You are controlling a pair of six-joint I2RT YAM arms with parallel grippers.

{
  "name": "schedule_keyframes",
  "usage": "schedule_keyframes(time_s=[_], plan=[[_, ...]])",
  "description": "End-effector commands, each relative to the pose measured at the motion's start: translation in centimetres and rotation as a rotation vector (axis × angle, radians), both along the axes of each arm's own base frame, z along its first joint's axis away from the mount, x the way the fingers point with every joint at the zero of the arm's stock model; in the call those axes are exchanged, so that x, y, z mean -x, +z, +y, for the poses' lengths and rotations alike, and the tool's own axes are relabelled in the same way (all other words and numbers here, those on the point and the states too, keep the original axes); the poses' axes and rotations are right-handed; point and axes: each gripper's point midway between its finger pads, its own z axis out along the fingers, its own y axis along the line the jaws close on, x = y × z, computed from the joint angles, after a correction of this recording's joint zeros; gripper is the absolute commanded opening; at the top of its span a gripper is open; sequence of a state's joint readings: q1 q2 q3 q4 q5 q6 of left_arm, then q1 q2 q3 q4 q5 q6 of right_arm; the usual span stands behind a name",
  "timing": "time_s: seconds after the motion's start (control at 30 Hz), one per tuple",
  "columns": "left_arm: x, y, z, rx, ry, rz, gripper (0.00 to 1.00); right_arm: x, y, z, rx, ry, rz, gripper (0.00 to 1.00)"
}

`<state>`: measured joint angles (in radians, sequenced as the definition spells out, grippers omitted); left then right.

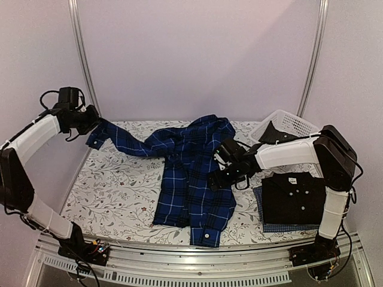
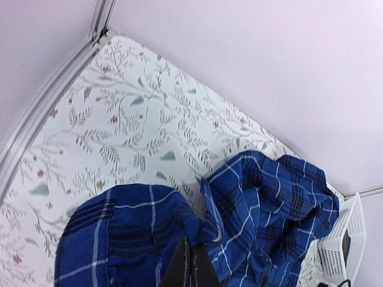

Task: Fold and stack the long sleeve shirts
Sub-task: Flatten out the crumpled shirt at the center of the board.

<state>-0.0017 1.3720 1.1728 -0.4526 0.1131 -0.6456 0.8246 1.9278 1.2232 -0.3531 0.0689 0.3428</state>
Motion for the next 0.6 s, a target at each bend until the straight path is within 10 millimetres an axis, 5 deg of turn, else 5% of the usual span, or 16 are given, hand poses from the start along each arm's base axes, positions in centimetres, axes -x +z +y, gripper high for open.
schedule_keyframes(time_s=[0.0,0.2,0.57], plan=[[-6.7,0.6,1.5,-0.043,-0.050,-0.046,0.00,-0.7,1.3,0.6,-0.010,-0.018,-0.020,0.99],[-14.2,0.6,4.5,-0.087,-0.010,-0.032,0.00,-0.7,2.5,1.0,-0.038,-0.028,-0.018,0.99],[-19.1,-0.9,7.8,-0.173,0.036,0.023,0.00,0.9,2.6,2.1,-0.026,0.007,-0.005,0.99]])
